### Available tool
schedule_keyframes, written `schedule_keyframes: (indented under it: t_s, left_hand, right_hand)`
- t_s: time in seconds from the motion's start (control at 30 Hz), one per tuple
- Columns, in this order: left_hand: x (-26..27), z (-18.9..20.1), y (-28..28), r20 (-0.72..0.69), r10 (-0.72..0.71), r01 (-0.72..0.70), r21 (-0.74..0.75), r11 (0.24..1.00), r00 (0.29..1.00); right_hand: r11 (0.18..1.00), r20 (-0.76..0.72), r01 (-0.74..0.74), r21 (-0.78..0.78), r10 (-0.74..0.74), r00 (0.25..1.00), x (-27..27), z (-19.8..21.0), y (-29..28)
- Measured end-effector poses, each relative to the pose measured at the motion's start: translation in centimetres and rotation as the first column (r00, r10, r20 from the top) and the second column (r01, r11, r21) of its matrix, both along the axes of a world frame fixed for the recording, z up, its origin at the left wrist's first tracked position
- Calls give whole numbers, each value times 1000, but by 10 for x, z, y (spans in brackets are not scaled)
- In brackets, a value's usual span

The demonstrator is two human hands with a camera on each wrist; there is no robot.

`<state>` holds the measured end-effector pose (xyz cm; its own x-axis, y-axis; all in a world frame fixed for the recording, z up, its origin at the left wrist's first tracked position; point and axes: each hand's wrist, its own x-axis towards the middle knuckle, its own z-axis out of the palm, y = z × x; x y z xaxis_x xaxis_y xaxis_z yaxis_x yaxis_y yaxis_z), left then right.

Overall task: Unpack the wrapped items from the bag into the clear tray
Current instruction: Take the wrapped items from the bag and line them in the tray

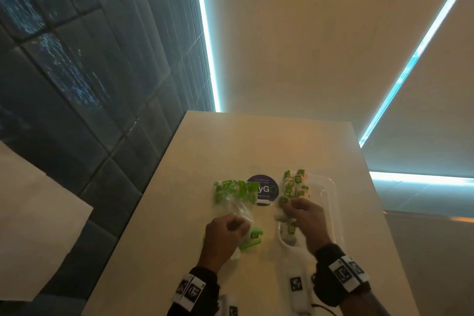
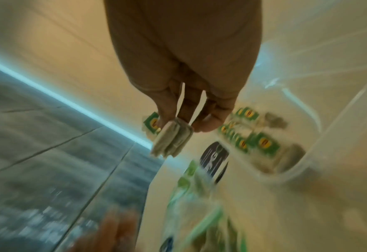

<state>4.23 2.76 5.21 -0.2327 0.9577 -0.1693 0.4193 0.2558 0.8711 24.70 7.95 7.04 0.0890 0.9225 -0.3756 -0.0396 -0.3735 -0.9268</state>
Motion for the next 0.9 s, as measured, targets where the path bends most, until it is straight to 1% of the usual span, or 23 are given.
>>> schedule_keyframes:
  t_s: [0.03,0.1,0.17,0.23,0.33,0.43,0.5,0.57,0.7,0.8,0.9]
  left_hand:
    - [-8,-7,-6,-92,-24,20,-45,999,995]
    - [-23,-22,-17,-251,-35,-1,-142,990,967]
    - [-31,-34,-26,-344,-36,-39,-209,977,938]
    - [-32,-43,-30,-400,-62,-31,-223,974,915]
    - [-26,-55,-32,-451,-155,50,-235,971,879]
    - [-20,-65,-32,-504,-232,113,-256,960,832]
    - [-19,-71,-32,-497,-256,140,-259,956,829]
    - [-17,-75,-31,-487,-258,137,-270,953,835]
    - [-16,-82,-29,-520,-212,81,-263,961,828]
    - [-15,-84,-27,-548,-194,56,-258,964,813]
    - [-15,-85,-26,-552,-185,49,-253,966,813]
  right_hand:
    - [999,56,52,-13,-51,997,16,-5,5]
    - [991,168,117,-58,-106,980,46,-19,13]
    - [984,273,130,-122,-93,957,65,-40,17]
    - [972,351,134,-193,-59,934,73,-60,19]
    - [958,396,134,-252,-25,918,72,-84,21]
    - [950,391,120,-288,2,920,66,-95,25]
    - [951,384,112,-287,8,923,62,-98,29]
    - [953,375,109,-282,5,927,56,-97,31]
    - [959,372,120,-257,-16,928,50,-97,34]
    - [957,430,162,-239,-45,902,49,-106,33]
    - [963,462,155,-220,-37,886,48,-114,30]
